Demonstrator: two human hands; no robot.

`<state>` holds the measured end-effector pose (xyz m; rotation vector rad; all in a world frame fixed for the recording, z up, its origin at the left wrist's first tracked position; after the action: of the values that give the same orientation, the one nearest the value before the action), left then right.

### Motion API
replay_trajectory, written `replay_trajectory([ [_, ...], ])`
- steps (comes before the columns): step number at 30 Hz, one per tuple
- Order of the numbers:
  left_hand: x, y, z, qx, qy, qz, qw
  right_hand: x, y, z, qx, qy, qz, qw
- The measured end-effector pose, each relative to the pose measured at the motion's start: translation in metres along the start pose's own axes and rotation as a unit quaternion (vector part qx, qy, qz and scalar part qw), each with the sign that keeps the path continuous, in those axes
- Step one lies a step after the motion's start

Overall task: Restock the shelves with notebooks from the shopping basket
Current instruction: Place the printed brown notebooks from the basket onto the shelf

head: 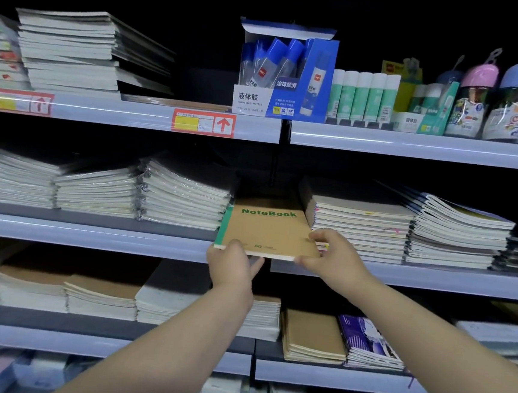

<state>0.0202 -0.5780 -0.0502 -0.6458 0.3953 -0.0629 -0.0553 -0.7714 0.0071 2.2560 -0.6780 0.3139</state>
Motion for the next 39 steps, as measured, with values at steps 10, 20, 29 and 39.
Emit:
replay_trajectory([
  [10,0.021,-0.007,-0.006,0.095,0.054,-0.053,0.993,0.011,0.008,0.003,-0.084,-0.001,0.082,0.993],
  [20,0.046,-0.025,0.000,0.117,0.097,-0.134,0.979,0.034,-0.004,0.004,-0.104,-0.018,0.089,0.990],
  [29,0.061,-0.050,0.009,0.107,0.098,-0.168,0.975,0.055,-0.021,-0.008,-0.112,0.025,0.107,0.988],
  [39,0.085,-0.060,0.018,0.053,0.117,-0.173,0.976,0.080,-0.050,-0.008,-0.125,0.050,0.047,0.990],
])
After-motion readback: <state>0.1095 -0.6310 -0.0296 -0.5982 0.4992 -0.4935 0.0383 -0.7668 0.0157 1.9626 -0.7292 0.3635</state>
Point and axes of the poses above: each hand's wrist, its own x-axis towards the middle knuckle, its own y-axis out of the back of the hand, z = x × y, the point moved 10 cm from there along x, towards the middle knuckle, and after that the axes turned 10 degrees about y, right-handed, at the moved point
